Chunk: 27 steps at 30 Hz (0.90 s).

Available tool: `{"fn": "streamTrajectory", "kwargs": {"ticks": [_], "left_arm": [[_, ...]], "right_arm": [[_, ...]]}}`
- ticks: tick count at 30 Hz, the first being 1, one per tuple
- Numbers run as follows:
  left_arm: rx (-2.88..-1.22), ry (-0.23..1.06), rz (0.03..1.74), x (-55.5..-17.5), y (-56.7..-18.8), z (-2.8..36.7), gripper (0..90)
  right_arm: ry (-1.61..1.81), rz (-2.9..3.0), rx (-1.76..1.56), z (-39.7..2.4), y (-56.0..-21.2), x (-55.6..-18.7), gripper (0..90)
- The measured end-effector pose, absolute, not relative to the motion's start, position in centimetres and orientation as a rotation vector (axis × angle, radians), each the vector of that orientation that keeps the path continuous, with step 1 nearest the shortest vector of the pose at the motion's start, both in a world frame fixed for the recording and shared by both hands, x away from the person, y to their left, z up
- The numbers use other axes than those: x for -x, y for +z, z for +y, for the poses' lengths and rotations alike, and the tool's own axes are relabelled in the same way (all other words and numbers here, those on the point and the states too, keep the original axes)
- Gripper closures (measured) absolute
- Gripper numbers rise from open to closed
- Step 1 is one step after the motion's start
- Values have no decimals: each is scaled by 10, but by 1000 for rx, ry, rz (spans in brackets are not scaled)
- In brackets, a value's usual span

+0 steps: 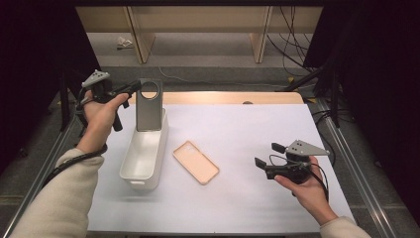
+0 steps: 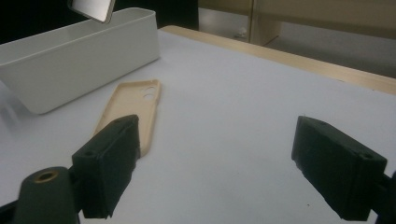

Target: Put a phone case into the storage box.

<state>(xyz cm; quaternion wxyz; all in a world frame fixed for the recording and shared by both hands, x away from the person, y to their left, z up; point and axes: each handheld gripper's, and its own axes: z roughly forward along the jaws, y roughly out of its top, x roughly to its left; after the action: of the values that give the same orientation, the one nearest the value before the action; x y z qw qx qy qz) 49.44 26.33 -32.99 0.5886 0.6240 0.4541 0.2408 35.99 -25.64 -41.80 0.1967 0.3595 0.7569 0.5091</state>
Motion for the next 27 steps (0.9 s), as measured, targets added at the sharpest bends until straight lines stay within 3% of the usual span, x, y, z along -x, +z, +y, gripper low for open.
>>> {"fn": "streamTrajectory", "kwargs": {"ticks": [27], "left_arm": [[-1466, 564, 1081, -506, -335, 268, 817]], "right_arm": [[1429, 2120, -1012, -257, -418, -360, 163]]}}
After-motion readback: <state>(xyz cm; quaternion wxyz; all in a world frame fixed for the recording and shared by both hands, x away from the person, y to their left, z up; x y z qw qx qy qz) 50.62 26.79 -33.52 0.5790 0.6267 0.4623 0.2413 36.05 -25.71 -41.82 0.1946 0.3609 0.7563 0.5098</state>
